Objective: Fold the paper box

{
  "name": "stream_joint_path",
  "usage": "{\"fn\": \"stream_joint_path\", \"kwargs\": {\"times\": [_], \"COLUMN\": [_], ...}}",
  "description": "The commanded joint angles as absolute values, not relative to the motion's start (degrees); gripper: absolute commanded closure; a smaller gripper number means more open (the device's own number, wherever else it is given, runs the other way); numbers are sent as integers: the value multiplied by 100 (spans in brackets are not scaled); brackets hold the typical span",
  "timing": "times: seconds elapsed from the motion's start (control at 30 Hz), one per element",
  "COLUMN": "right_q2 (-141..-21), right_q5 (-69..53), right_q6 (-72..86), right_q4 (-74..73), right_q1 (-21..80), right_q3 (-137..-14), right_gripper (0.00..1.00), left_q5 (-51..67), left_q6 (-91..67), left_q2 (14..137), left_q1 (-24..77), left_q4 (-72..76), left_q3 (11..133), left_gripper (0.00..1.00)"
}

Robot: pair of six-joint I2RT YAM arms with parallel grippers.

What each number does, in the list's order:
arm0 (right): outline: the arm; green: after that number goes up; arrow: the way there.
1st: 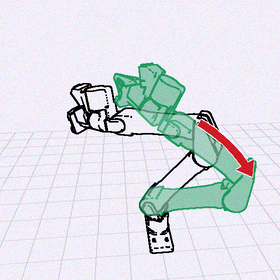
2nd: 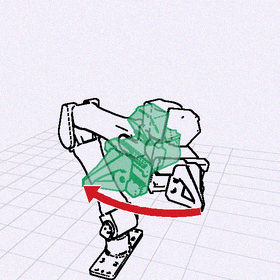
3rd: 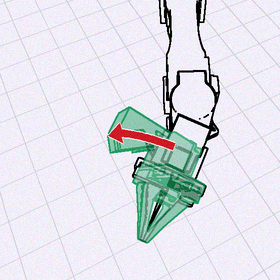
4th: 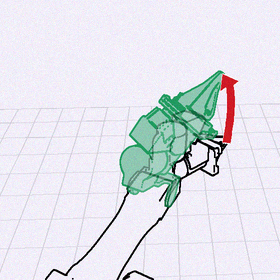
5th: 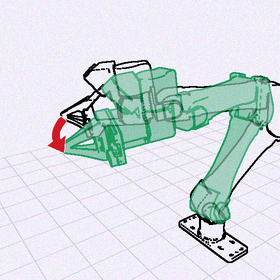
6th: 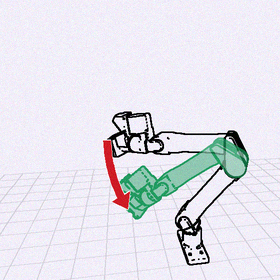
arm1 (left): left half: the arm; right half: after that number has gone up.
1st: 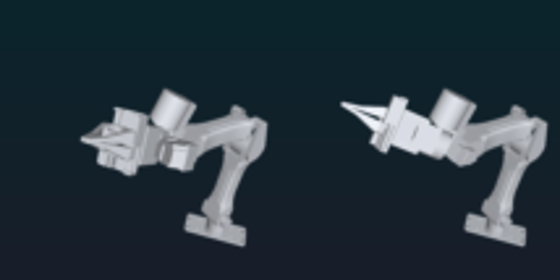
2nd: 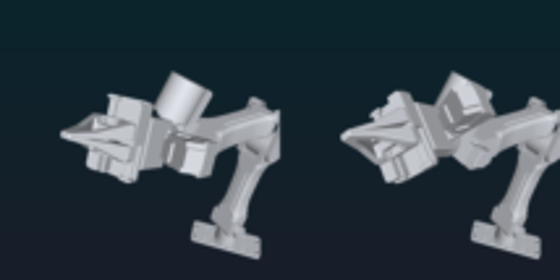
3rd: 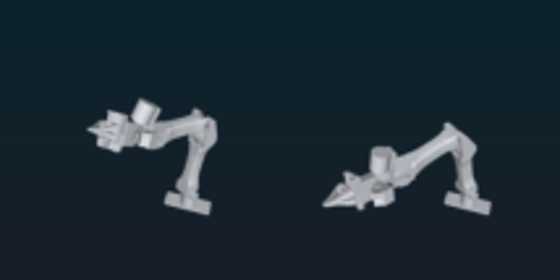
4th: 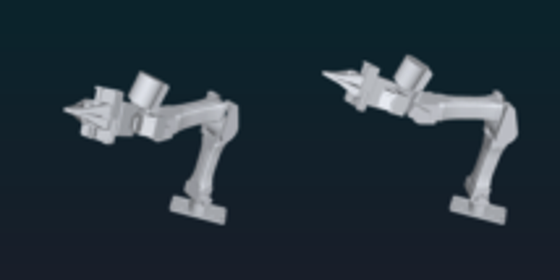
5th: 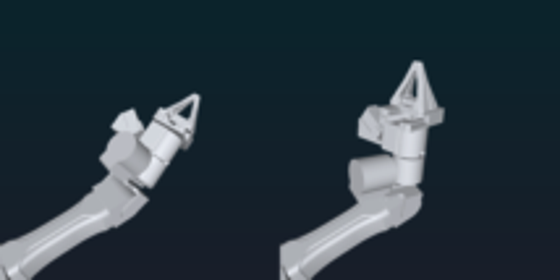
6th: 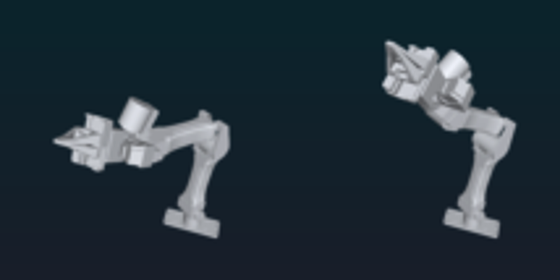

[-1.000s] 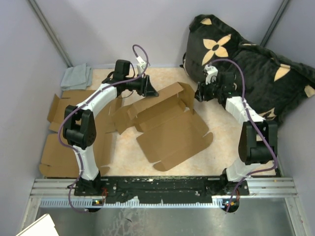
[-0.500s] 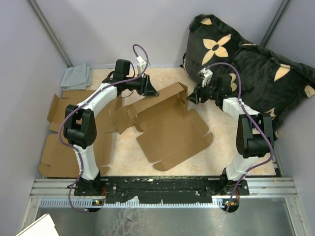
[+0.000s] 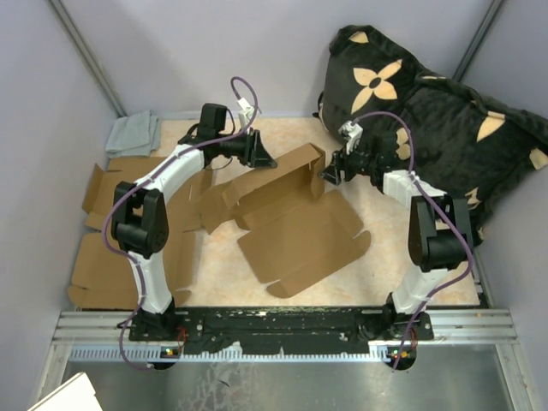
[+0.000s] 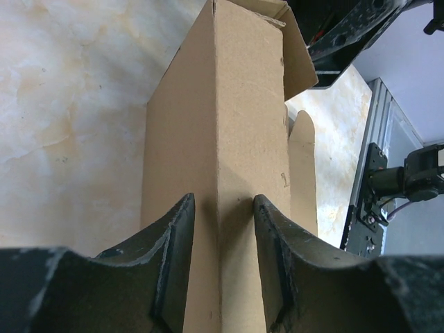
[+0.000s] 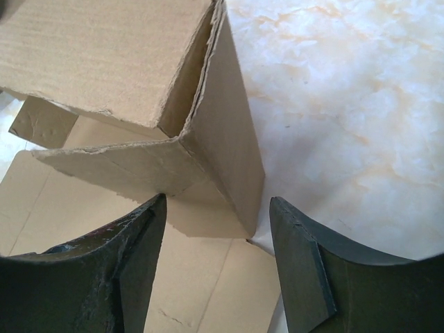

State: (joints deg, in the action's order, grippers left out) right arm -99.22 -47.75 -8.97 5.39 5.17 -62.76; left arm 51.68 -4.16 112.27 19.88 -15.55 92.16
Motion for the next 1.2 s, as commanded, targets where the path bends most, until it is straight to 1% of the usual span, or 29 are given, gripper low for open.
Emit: {"fn": "stream_joint_path", "kwargs": {"times": [0.0, 0.4, 0.67, 0.9, 1.07, 1.13, 1.17], "right_q2": [-10113, -10329, -10406, -10465, -10575, -10617, -10637], "right_q5": [-4954, -4869, -4951, -5040, -5093, -5036, -4980], "right_q6": [-1156, -1028, -1154, -1132, -1005, -1002, -1002], "right_q4": [718, 1092, 931, 1020, 1151, 1160, 1154], "right_q1": [720, 973, 1010, 1037, 1081, 1113, 1126], "right_q3": [-6669, -6745, -6842, -6873, -6927, -6968, -6993], "right_gripper": [38, 39, 39, 40, 43, 46, 50], "left_q5": [5266, 5811, 6704, 7015, 7040, 7054, 7046], "left_q6": [-462, -777, -1638, -1876, -1888, -1885, -1887], "left_q2": [11439, 11606, 11755, 11845, 11868, 11877, 11879], "left_q1": [1981, 1916, 1524, 1450, 1450, 1450, 1450], "left_q4": [-1670, -1628, -1059, -798, -768, -765, -766], "left_q3": [9436, 9571, 9556, 9542, 9469, 9457, 9454], "left_gripper": [54, 54, 53, 53, 54, 54, 54]}}
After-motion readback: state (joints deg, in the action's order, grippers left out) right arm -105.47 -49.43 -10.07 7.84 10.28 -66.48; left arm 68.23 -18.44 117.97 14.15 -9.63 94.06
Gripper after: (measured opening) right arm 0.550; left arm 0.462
